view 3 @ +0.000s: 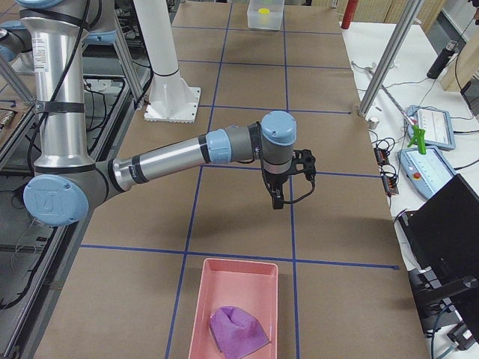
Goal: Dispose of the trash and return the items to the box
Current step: 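Carry the green bowl with the left gripper into the clear bin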
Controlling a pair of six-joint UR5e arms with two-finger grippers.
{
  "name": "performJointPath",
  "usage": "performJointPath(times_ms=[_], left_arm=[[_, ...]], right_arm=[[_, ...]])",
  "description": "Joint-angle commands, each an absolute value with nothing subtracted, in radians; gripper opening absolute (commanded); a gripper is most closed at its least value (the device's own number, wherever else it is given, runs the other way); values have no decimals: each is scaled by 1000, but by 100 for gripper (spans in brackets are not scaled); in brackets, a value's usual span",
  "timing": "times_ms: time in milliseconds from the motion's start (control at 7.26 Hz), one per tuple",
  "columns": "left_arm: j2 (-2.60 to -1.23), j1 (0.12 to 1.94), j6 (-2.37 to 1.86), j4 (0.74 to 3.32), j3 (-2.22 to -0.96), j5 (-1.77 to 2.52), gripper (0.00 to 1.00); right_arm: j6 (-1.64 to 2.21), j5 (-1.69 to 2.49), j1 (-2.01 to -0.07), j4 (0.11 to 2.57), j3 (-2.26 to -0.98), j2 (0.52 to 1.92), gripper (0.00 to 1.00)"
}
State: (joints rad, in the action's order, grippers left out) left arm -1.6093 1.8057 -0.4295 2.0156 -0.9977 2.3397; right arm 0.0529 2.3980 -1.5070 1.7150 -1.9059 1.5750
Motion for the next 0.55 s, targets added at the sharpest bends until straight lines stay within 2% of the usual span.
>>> performJointPath(times_ms=[0, 138, 275, 413], left_arm=[[-1612, 1804, -430, 2060, -989, 2335, 25], [-1612, 1802, -430, 2066, -991, 2336, 66], [-1612, 1802, -430, 2072, -991, 2336, 98], [-1612, 1802, -430, 2078, -1009, 2335, 99]], right_arm=[[72, 2404, -1505, 1715, -1907, 1577, 100], [72, 2402, -1505, 1715, -1907, 1580, 100], [71, 2389, -1505, 1715, -1905, 1580, 100], [69, 2385, -1505, 1715, -1905, 1586, 100]])
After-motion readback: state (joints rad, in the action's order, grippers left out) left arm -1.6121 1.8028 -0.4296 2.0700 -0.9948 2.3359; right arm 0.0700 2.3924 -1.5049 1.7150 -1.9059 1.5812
